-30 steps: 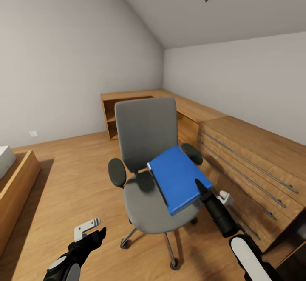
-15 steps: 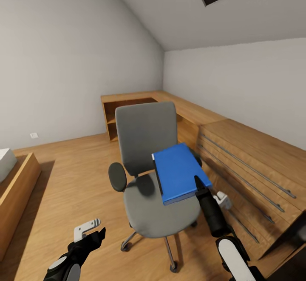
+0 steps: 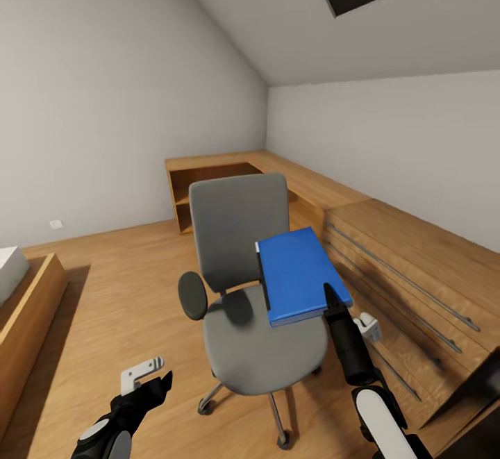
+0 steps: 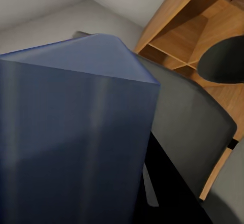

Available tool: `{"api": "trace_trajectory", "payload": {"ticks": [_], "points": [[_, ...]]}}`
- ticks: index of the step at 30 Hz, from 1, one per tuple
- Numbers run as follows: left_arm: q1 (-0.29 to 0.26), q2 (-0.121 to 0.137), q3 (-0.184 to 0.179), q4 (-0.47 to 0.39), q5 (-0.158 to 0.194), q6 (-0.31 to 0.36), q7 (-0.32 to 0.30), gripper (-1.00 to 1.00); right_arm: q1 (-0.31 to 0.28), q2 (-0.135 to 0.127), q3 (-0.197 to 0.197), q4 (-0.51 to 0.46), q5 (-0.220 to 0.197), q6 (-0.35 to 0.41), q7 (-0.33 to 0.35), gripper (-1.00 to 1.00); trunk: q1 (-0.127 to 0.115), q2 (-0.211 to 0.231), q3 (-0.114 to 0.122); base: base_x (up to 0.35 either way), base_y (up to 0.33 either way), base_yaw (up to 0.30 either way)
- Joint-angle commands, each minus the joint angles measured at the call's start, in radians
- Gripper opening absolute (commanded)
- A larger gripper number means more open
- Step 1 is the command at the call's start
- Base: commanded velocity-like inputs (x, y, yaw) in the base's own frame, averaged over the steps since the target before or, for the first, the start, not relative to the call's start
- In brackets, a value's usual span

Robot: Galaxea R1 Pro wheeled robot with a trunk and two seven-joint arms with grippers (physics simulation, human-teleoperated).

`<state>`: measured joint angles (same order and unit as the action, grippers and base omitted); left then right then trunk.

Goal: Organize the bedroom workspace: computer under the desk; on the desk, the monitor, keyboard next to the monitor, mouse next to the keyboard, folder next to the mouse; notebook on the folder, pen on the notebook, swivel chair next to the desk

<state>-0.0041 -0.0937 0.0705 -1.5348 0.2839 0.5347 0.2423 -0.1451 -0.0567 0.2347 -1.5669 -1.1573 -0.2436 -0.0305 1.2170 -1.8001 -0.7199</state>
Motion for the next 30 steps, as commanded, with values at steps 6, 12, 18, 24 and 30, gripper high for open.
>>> {"api": "trace_trajectory", "payload": {"ticks": [6,12,18,24,30], "points": [[0.0,-0.001,0.0,-0.003,0.012,0.002,0.006,1.0,0.0,0.001,0.004,0.001,-0.022,-0.008,0.001,-1.0,-0.023,0.042,0.018,0.0,0.0,0.0],[0.0,-0.002,0.0,-0.004,0.012,0.002,0.006,1.0,0.004,0.002,0.005,0.001,-0.034,-0.042,0.003,-1.0,-0.046,0.084,0.037,0.0,0.0,0.0],[0.0,-0.003,-0.003,-0.011,0.012,0.001,0.006,1.0,0.009,0.003,0.005,0.002,-0.034,-0.079,-0.006,-1.0,-0.069,0.126,0.056,0.0,0.0,0.0],[0.0,-0.003,-0.003,-0.011,0.012,0.001,0.005,1.0,0.009,0.003,0.003,0.002,-0.033,-0.082,-0.007,-1.0,-0.092,0.168,0.074,0.0,0.0,-0.024],[0.0,-0.003,-0.002,-0.012,0.012,0.001,0.003,1.0,0.009,0.0,0.002,0.002,-0.033,-0.083,-0.006,-1.0,-0.115,0.21,0.089,0.0,0.0,-0.182]]}}
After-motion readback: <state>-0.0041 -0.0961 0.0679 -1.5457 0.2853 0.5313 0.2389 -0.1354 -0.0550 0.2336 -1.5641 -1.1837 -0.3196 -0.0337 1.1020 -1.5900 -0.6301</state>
